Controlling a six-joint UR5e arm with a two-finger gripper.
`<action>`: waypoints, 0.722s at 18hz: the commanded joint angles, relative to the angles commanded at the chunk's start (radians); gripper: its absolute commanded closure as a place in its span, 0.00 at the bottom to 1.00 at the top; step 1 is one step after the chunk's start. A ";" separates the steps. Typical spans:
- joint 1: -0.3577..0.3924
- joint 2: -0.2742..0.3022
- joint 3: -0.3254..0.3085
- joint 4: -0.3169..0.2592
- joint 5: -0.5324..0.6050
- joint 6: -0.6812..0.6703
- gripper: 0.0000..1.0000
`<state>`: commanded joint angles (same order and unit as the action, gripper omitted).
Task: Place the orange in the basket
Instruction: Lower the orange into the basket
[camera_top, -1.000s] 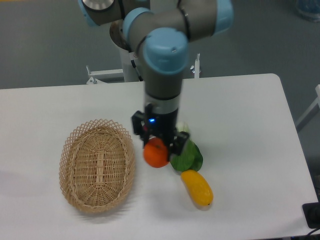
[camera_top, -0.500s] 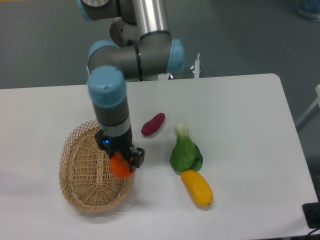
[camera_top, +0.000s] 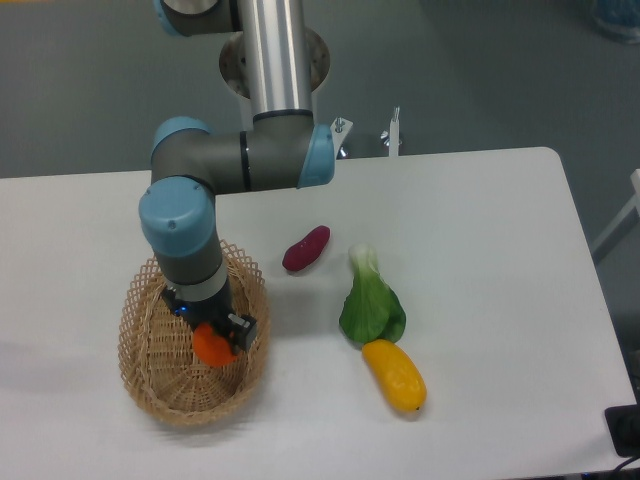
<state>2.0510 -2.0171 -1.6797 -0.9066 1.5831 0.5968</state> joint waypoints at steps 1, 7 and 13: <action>-0.009 -0.005 -0.002 0.000 0.002 -0.011 0.31; -0.012 0.003 0.006 0.002 0.000 -0.011 0.00; -0.011 0.011 0.024 0.002 -0.002 -0.003 0.00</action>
<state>2.0402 -2.0064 -1.6552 -0.9050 1.5815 0.5936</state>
